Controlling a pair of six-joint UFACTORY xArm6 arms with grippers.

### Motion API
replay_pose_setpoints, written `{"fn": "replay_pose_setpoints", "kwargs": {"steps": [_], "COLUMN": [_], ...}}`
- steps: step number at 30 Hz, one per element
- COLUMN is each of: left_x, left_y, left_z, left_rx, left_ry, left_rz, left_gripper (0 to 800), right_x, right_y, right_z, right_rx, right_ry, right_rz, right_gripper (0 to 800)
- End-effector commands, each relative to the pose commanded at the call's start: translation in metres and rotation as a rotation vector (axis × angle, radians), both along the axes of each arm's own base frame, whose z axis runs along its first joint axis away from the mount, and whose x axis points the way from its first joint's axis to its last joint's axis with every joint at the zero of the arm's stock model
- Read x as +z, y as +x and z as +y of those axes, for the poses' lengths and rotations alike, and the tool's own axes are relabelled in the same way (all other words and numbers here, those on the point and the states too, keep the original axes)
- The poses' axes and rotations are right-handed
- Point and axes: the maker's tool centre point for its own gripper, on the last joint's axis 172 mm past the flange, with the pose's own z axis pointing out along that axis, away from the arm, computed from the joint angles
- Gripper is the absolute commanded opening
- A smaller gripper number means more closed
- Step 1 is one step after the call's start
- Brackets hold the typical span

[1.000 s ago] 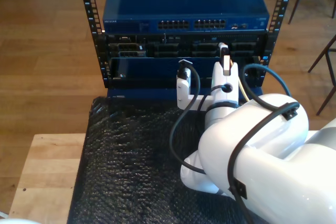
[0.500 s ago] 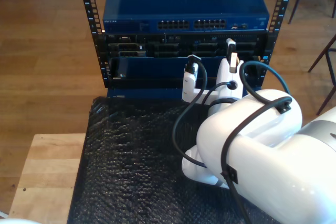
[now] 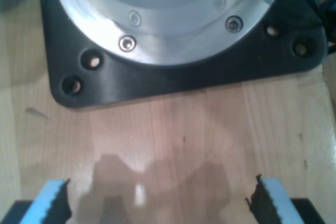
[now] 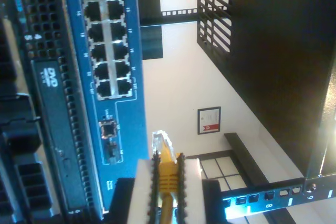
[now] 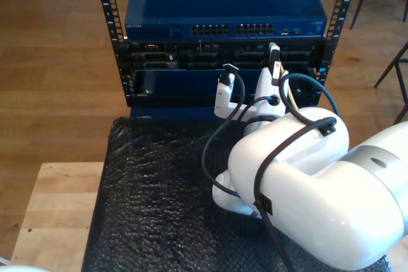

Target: Grab the cable and plug it in

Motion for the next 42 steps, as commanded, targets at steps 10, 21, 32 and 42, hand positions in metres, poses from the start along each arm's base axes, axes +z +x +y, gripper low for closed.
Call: {"fn": "replay_pose_setpoints", "kwargs": {"steps": [10, 21, 32, 42], "left_x": [0.0, 0.0, 0.0, 0.0], "left_y": [0.0, 0.0, 0.0, 0.0], "left_z": [0.0, 0.0, 0.0, 0.0], "left_rx": [0.0, 0.001, 0.0, 0.0], "left_ry": [0.0, 0.0, 0.0, 0.0], "left_rz": [0.0, -0.001, 0.0, 0.0], "left_gripper": [800, 800, 800, 800], "right_x": [0.002, -0.005, -0.011, -0.014], "right_y": [0.017, 0.034, 0.042, 0.049], "right_z": [-0.009, -0.017, -0.022, -0.011], "right_rx": [-0.025, -0.036, -0.046, 0.0], "right_ry": [0.019, 0.029, -0.006, -0.026], "right_rz": [-0.018, -0.003, 0.027, 0.046], "right_gripper": [0, 0, 0, 0]}}
